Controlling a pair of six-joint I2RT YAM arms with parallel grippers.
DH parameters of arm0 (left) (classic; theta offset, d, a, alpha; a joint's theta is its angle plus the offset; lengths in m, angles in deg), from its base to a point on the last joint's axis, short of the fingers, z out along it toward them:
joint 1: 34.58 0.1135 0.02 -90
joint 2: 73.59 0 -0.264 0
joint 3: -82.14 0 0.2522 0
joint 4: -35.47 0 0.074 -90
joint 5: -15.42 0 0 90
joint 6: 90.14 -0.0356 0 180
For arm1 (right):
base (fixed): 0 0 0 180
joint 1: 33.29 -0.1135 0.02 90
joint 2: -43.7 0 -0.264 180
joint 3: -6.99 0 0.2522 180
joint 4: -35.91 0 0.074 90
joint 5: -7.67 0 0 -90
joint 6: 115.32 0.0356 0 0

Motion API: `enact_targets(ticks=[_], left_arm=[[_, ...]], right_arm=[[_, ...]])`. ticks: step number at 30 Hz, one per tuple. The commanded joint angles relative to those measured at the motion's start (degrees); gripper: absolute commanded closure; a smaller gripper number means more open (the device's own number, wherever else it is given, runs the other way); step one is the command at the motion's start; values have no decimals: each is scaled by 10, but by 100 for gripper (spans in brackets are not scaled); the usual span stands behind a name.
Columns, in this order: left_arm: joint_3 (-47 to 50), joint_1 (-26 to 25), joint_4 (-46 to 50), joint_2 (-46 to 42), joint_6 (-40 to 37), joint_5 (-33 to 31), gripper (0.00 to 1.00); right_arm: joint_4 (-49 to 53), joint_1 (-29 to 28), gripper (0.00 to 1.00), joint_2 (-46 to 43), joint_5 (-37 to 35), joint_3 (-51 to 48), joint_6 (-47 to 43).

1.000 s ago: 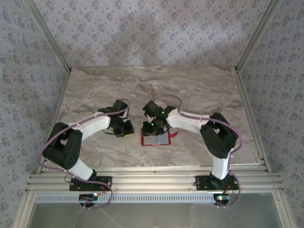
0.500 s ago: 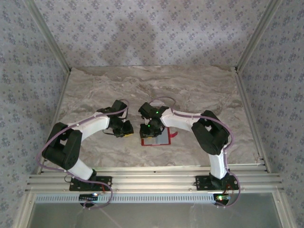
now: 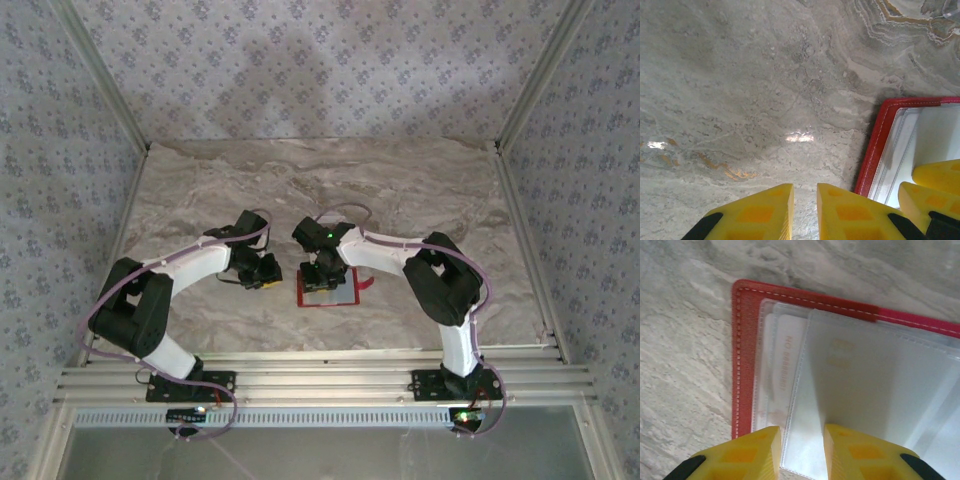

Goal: Take the credit cards out of the card holder

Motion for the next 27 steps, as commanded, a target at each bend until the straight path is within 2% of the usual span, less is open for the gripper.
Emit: enact_targets(ticks=[1, 14, 27], left_arm=[[-4, 4, -6, -4, -5, 15, 80], [-8, 2, -4, -1, -3, 15, 80], [-14, -9, -7, 1, 5, 19, 80]], right_arm=[[45, -3, 70, 6, -41, 15, -13], [120, -10, 64, 8, -126, 48, -28], [122, -15, 60, -7, -131, 55, -21]])
